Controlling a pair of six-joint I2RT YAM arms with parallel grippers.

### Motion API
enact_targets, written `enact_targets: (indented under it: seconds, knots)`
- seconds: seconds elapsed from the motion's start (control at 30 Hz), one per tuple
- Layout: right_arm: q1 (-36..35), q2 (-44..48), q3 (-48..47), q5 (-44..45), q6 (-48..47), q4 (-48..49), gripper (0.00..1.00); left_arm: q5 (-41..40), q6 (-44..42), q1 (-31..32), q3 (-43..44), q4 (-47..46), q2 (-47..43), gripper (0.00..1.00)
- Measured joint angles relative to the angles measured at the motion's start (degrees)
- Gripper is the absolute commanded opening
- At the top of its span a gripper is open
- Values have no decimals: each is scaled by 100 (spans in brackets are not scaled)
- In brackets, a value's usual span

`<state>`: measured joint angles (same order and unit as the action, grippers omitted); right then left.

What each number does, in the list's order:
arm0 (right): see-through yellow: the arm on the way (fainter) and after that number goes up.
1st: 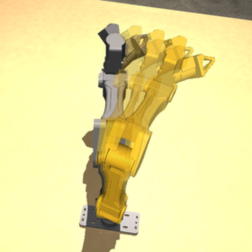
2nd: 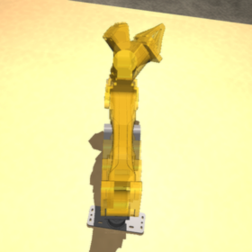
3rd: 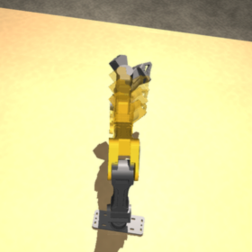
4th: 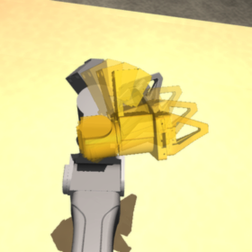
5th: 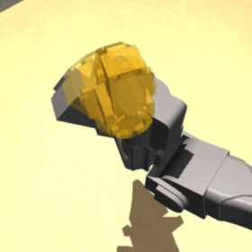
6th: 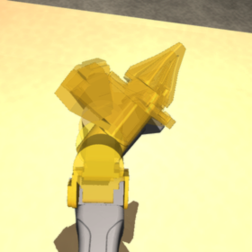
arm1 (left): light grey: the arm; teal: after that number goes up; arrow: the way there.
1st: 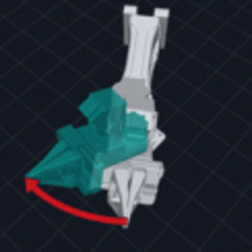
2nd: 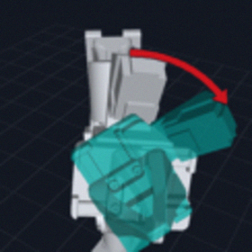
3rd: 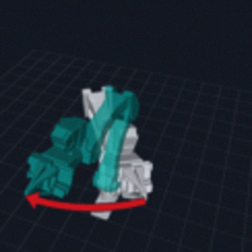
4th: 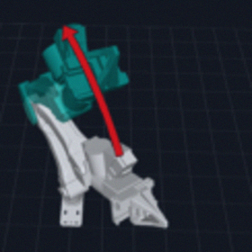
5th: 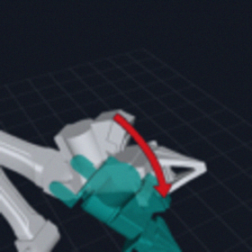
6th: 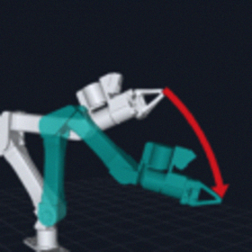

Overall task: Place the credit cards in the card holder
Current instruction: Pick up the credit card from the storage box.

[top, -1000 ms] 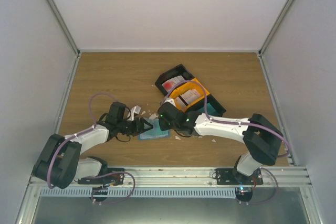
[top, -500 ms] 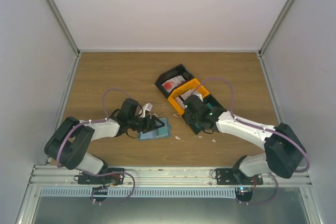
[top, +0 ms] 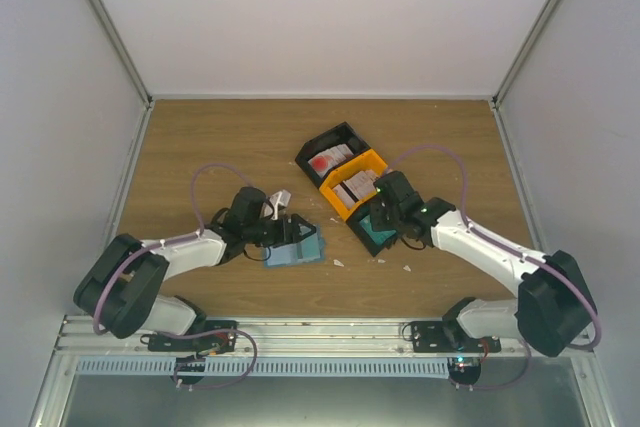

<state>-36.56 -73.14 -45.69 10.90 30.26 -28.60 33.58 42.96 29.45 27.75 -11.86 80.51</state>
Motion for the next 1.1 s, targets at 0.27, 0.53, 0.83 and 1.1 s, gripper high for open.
enact_targets:
  seconds: [0.27, 0.53, 0.83, 1.1]
  knots:
    - [203, -675, -2, -258, -376, -127, 41, -164, 431, 767, 291, -529, 326, 58]
    - [258, -1298, -221, -352, -627, 46, 48, -365, 828, 1307, 901, -772, 1307, 52]
    - [282, -1665, -358, -402, -907, 125, 42, -627, 1019, 1532, 1403, -885, 2031, 43]
    - [286, -1786, -450, -542, -1150, 138, 36, -695, 804, 1541, 1882, -807, 2389, 35]
